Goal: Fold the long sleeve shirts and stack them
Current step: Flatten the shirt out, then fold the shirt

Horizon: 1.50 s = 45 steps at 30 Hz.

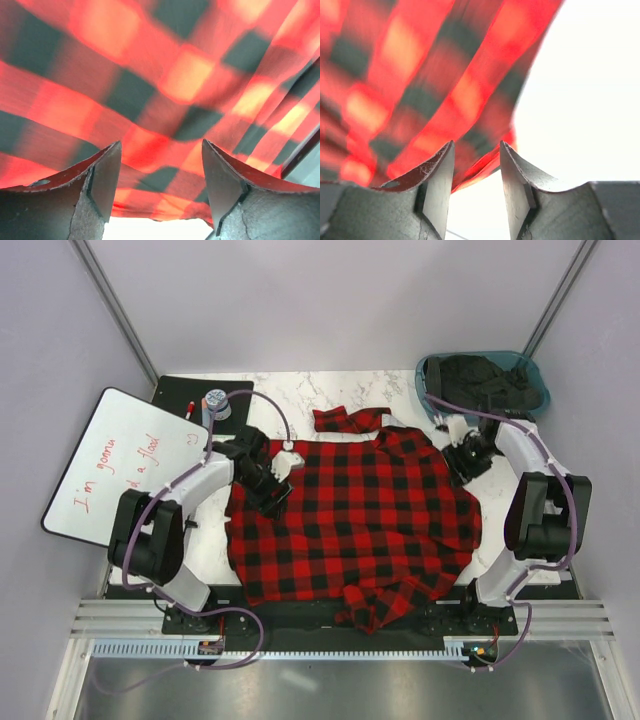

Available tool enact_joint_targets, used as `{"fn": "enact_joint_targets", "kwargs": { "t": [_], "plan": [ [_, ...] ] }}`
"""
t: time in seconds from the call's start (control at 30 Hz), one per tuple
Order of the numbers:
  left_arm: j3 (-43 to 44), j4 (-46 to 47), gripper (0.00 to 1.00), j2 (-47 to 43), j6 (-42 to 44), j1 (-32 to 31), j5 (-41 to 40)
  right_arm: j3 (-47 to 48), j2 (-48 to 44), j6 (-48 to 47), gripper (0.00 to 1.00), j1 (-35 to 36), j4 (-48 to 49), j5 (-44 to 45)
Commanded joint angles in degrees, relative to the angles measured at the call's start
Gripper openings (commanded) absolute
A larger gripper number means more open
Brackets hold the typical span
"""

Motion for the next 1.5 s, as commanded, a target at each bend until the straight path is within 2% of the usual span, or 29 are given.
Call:
{"fn": "enact_joint_targets", "kwargs": {
  "t": [0.0, 0.03, 0.07, 0.23, 0.5, 0.57, 0.73, 0.83, 0.97, 1.1, 1.27, 1.47],
  "plan": [
    [13.6, 1.3, 0.74, 1.9, -0.2, 2.8, 9.4, 13.7, 4.7, 7.8, 0.49, 0.1, 10.6, -6.8],
    [15.2, 1.8, 0.77, 2.7, -0.5, 3.5, 11.4, 15.3, 8.3, 10.3, 0.49, 0.2, 12.4, -7.1],
    [16.3, 3.5, 0.99, 3.9, -0.7, 4.4, 11.7, 16.6, 10.0, 11.8, 0.48, 0.4, 16.2, -7.3],
    [20.4, 9.2, 0.99, 6.9, -3.4, 7.2, 10.0, 21.8, 16.9, 14.3, 0.47, 4.0, 27.0, -6.6],
    [23.5, 12.2, 0.94, 12.2, -2.1, 9.6, 7.8, 25.2, 22.0, 10.7, 0.52, 13.2, 34.1, 2.9],
    [24.2, 12.2, 0.93, 14.3, -2.1, 10.0, 6.8, 25.4, 22.5, 9.8, 0.54, 14.6, 36.0, 6.9],
    [26.0, 12.5, 0.91, 16.8, -1.4, 10.4, 7.2, 27.2, 24.9, 7.3, 0.55, 17.2, 37.9, 10.1],
    [27.3, 15.1, 0.93, 18.6, -2.1, 10.4, 9.5, 28.6, 25.7, 6.5, 0.58, 18.2, 37.5, 8.0],
    [32.9, 19.5, 0.92, 22.1, -8.4, 10.2, 11.8, 30.3, 25.7, 6.2, 0.60, 19.8, 37.5, 2.8],
    [36.2, 21.2, 0.91, 24.5, -13.6, 11.0, 13.8, 34.5, 28.8, 8.5, 0.66, 23.0, 37.4, -3.3],
    [35.9, 21.7, 0.95, 24.5, -14.6, 11.1, 14.3, 42.9, 35.7, 13.7, 0.70, 26.1, 36.2, -6.5],
    [35.3, 21.8, 0.96, 23.0, -13.8, 11.3, 13.0, 48.5, 42.5, 14.2, 0.74, 29.0, 36.1, -6.3]
  ]
}}
